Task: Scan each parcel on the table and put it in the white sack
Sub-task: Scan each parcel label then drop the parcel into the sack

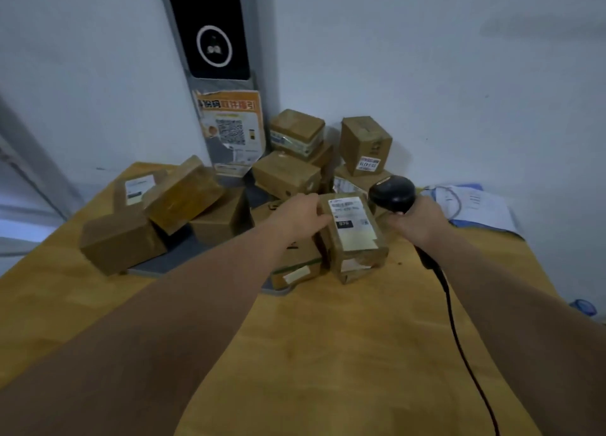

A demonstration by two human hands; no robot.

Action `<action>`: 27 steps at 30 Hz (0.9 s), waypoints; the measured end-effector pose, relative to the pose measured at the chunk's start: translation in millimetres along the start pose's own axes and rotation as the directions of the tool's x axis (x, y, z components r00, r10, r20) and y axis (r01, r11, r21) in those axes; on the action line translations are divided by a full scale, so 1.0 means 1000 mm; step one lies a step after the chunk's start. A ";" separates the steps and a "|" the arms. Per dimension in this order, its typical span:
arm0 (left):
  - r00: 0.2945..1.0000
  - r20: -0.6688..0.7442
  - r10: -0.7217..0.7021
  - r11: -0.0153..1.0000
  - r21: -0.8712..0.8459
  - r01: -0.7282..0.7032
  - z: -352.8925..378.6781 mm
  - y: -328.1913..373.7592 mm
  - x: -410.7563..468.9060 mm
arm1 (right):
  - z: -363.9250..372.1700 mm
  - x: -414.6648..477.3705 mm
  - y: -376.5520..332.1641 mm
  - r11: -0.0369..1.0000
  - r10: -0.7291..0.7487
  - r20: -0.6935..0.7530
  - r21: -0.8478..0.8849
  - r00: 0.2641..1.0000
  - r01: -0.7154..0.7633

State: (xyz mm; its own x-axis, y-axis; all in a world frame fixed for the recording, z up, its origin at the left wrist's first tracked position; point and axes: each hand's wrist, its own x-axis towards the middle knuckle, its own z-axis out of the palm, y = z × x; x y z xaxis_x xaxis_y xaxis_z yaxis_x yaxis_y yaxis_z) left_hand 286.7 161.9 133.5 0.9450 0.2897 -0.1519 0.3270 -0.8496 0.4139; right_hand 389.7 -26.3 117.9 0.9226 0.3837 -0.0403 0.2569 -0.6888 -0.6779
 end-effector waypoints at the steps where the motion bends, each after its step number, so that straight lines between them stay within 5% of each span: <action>1: 1.000 0.015 0.002 1.000 -0.019 -0.001 0.004 0.004 0.014 | 0.003 0.014 0.007 1.000 0.012 0.035 0.026 0.999 -0.013; 7: 0.955 0.221 -0.198 0.943 -0.223 0.247 0.039 0.000 0.071 | 0.029 0.059 0.035 0.938 0.094 0.267 0.300 0.959 -0.175; 13: 0.860 0.323 -0.395 0.644 -0.570 0.510 0.073 -0.005 0.089 | 0.051 0.064 0.050 0.832 0.137 0.355 0.465 0.925 -0.302; 18: 0.888 0.289 -0.356 0.315 -0.858 0.406 0.082 -0.018 0.077 | 0.052 0.047 0.050 0.828 0.123 0.239 0.511 0.963 -0.233; 27: 0.927 0.327 -0.186 0.214 -0.907 0.363 0.040 -0.056 0.006 | 0.046 -0.001 0.002 0.850 -0.030 0.154 0.524 0.988 -0.055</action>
State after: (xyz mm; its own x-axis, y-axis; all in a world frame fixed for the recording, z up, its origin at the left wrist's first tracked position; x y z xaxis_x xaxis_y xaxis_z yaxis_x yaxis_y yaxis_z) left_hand 273.4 193.1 73.8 0.8120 0.2823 -0.5109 0.4211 0.3230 0.8476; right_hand 375.9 -0.4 82.9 0.8592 0.4944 -0.1319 0.0165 -0.2844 -0.9585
